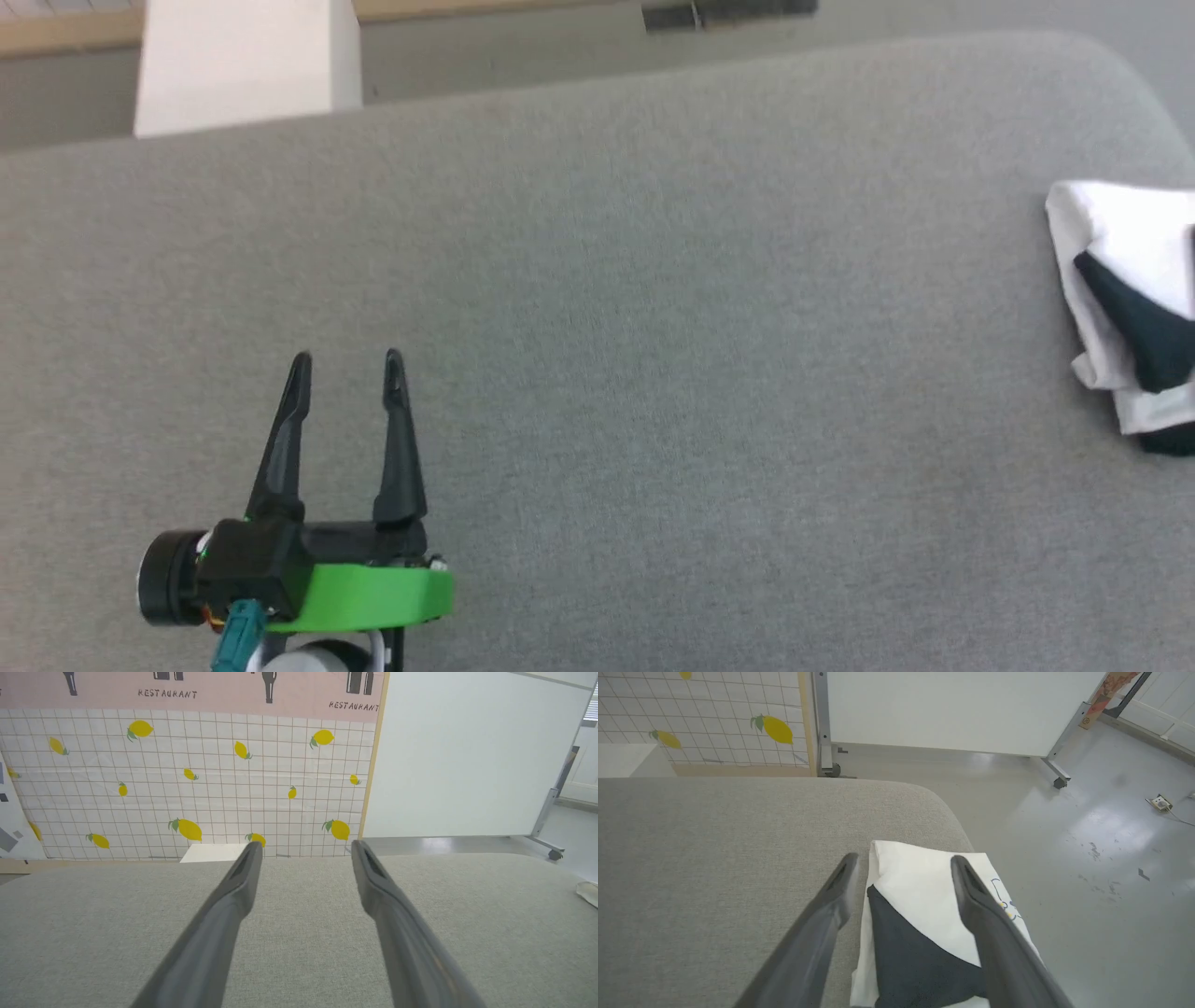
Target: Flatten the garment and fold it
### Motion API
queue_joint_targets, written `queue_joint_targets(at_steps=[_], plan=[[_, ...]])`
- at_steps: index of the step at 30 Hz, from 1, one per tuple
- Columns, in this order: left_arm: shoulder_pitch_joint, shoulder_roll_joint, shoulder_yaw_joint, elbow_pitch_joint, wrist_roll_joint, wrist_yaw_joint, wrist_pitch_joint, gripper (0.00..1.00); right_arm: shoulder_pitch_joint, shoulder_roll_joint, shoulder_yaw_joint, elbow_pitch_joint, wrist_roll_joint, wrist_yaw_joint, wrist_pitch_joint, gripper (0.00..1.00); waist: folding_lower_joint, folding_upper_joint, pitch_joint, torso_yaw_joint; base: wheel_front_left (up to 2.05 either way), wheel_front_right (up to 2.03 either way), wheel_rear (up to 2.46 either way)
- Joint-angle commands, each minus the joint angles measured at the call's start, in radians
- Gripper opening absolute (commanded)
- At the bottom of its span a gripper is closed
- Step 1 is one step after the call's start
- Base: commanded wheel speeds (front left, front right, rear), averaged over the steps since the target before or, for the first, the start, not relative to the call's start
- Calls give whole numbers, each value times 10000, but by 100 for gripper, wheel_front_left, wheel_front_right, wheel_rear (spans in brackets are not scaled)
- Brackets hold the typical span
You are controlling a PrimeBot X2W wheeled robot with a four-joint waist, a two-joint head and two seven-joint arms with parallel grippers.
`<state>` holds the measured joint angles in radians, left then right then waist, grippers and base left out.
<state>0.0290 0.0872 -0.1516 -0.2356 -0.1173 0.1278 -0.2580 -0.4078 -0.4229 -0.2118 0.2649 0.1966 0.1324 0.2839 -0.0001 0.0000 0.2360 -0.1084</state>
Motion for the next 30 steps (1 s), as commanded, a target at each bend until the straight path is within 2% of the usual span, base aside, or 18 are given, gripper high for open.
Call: queue_joint_targets(at_steps=[1, 9, 15, 23, 30], plan=[[122, 13, 113, 67, -180, 55, -36, 100, 307, 274, 131, -413, 106, -17, -224, 100, 1, 0, -1124, 268, 0, 0, 0], [223, 217, 74, 767, -430, -322, 10, 100, 1835, 1649, 694, -2465, -286, -17, -1186, 100, 1, 0, -1890, 583, 0, 0, 0], [166, 367, 45, 1145, -331, -292, 94, 100, 2920, 2348, 872, -3264, -1093, -17, -2147, 100, 1, 0, -2173, 817, 0, 0, 0], [708, 256, -115, 1660, -507, -254, 59, 100, 4309, 3459, 899, -3628, -2624, -17, -3414, 100, 1, 0, -2340, 879, 0, 0, 0], [1104, 113, -244, 1922, -549, -130, 1, 100, 5039, 3712, 1101, -3227, -2870, -17, -4090, 100, 1, 0, -2296, 739, 0, 0, 0]])
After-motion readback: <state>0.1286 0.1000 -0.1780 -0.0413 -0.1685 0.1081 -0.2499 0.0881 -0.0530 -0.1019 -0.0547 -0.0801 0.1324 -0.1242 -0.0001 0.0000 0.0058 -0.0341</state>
